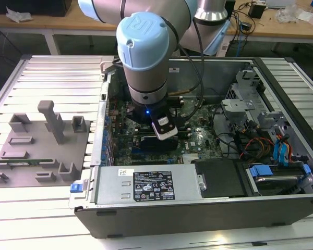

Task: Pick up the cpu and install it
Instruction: 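Install the second cpu locking lever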

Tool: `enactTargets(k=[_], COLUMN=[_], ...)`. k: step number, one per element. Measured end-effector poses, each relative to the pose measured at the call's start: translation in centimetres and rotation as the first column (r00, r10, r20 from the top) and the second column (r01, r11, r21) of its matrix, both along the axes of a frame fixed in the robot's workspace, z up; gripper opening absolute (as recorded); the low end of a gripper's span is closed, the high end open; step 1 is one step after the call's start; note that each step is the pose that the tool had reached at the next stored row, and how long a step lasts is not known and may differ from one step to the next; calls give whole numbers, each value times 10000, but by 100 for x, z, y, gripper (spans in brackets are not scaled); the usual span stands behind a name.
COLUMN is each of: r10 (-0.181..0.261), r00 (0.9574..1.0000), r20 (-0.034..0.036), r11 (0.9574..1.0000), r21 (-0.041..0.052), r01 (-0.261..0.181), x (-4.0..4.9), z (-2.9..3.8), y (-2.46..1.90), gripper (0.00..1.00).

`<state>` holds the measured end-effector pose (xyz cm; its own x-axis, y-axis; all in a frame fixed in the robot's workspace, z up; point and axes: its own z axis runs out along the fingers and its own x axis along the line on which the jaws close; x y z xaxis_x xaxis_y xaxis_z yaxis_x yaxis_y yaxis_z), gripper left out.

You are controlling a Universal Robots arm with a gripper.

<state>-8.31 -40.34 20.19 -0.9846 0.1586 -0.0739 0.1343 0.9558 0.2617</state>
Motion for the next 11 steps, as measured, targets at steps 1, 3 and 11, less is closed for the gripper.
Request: enactTargets(k=[1, 3, 11], r10=[0, 0, 0], r00=[10000, 10000, 10000], r20=[2, 6, 49], r11=[10000, 9999, 9996], r21=[30, 101, 287], r01=[0, 0, -1], x=[0, 0, -13], z=[0, 0, 0], y=[0, 0, 1], gripper=[11, 11, 11])
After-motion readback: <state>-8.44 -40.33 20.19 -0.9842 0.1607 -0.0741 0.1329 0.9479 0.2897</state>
